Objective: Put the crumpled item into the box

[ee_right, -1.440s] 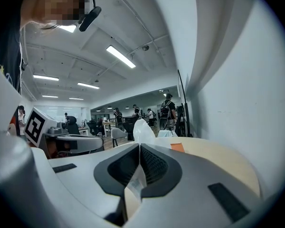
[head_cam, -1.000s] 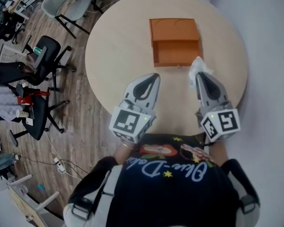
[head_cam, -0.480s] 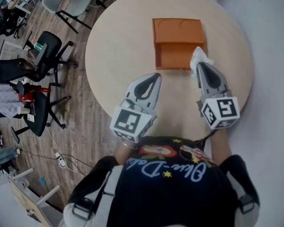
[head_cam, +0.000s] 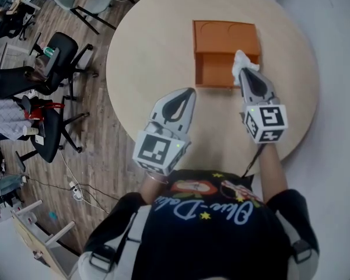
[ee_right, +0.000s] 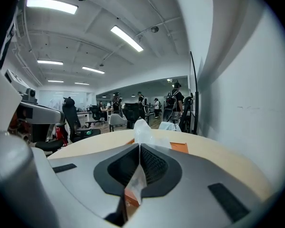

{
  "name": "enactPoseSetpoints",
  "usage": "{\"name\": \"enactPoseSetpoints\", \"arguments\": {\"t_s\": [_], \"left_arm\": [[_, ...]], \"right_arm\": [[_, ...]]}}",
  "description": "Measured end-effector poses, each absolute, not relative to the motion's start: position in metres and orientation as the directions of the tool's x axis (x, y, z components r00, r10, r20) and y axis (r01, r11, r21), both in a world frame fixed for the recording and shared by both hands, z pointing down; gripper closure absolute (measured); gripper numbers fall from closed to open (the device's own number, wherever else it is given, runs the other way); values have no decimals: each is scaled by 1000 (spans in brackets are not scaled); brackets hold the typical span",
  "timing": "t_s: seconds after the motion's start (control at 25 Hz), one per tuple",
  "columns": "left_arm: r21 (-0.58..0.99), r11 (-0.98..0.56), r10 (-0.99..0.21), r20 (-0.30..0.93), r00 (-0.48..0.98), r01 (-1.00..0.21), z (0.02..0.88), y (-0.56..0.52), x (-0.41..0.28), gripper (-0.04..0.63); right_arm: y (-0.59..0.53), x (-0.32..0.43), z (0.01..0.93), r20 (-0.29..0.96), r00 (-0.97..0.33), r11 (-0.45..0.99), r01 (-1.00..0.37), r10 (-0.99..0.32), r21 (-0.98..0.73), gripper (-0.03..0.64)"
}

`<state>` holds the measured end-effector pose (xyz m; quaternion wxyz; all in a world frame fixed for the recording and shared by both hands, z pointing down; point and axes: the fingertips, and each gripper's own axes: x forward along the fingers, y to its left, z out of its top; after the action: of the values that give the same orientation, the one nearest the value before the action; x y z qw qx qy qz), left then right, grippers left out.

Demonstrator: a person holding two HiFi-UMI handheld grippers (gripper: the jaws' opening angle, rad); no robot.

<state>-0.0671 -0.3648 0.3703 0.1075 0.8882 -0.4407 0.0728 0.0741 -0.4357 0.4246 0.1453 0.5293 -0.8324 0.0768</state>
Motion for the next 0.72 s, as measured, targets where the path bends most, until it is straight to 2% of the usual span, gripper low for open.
{"name": "enactPoseSetpoints", "arguments": {"t_s": [0.72], "left_arm": [[121,-558,-778,268,569,-821,378,-371,-81,603]], "right_arm": [[-472,48,494,513,-342,493,-849,-788,192,612]]}}
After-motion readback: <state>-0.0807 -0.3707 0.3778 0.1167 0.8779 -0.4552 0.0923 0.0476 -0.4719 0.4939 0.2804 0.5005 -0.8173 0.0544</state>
